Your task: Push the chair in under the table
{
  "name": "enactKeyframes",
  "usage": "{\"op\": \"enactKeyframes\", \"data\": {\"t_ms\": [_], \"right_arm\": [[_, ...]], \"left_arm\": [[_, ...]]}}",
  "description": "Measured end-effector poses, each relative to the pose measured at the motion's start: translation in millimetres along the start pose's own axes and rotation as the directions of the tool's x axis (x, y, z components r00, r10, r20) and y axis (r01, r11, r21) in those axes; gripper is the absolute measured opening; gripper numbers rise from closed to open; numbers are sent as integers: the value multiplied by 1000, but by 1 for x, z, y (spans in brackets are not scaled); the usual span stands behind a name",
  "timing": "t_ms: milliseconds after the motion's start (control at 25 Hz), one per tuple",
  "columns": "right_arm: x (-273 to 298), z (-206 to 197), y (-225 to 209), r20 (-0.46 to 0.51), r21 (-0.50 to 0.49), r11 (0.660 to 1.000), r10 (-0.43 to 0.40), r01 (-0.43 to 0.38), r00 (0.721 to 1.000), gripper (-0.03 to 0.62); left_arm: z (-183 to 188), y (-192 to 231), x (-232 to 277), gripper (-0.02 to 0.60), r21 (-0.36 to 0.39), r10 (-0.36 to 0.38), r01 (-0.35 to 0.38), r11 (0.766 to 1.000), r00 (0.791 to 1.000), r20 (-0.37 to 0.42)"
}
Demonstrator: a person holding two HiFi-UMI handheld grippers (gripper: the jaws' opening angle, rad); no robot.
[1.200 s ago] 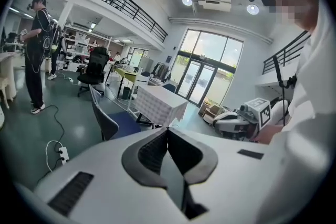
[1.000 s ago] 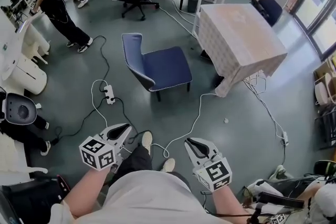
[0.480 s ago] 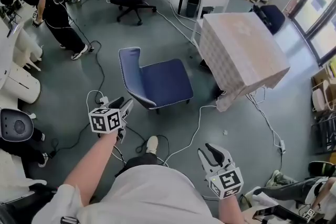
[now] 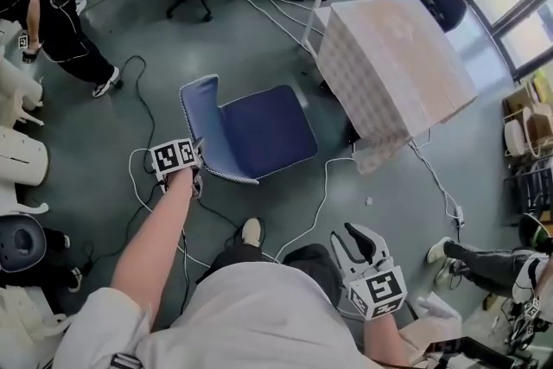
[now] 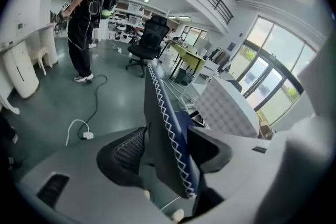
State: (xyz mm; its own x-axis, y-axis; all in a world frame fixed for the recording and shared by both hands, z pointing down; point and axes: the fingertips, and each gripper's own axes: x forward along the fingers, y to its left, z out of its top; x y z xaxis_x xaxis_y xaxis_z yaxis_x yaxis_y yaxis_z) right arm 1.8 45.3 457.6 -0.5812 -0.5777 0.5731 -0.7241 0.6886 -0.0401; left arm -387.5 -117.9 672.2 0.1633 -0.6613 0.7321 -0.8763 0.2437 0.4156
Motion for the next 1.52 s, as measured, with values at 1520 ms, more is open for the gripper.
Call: {"op": "enactKeyframes", "data": {"t_ms": [1520], "right_arm": [[70, 25, -243, -24, 112, 990, 90, -87, 996, 124]], "left_arm": [[2, -152, 142, 69, -199, 38, -70, 978, 987, -158]]}}
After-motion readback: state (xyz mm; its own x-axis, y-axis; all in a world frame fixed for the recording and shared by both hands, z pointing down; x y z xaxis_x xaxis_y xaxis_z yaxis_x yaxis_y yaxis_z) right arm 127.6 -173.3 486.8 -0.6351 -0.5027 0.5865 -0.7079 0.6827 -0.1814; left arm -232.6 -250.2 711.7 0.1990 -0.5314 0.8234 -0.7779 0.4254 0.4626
